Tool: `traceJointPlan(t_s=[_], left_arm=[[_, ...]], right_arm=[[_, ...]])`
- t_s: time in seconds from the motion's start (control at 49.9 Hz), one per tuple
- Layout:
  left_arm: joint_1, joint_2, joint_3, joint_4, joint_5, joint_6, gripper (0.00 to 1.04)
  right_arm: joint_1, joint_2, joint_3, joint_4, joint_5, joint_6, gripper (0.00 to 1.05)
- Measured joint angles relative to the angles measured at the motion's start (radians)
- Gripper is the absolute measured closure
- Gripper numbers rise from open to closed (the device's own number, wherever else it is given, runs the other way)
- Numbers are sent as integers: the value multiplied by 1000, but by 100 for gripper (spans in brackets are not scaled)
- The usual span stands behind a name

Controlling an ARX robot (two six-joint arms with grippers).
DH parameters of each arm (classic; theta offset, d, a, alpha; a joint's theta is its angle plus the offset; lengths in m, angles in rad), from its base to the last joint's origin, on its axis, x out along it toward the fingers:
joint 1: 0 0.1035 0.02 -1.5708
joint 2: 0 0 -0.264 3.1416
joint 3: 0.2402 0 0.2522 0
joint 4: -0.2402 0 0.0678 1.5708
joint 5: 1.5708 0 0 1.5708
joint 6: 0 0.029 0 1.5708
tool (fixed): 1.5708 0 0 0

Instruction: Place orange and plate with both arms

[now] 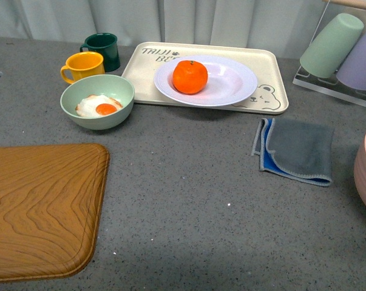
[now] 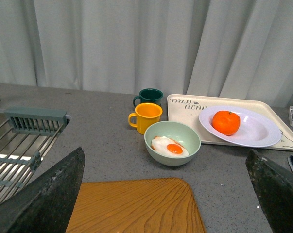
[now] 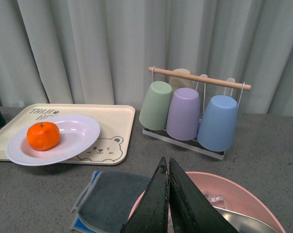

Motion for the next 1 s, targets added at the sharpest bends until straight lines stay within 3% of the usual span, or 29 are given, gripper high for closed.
traceJointPlan(t_s=[0.501,1.002], left_arm=[[0,0,0,0,0,0,7],[0,0,0,0,0,0,7]], right_arm=[[0,-372,-24,-327,-1,0,104],[0,-599,-24,-548,-1,0,104]])
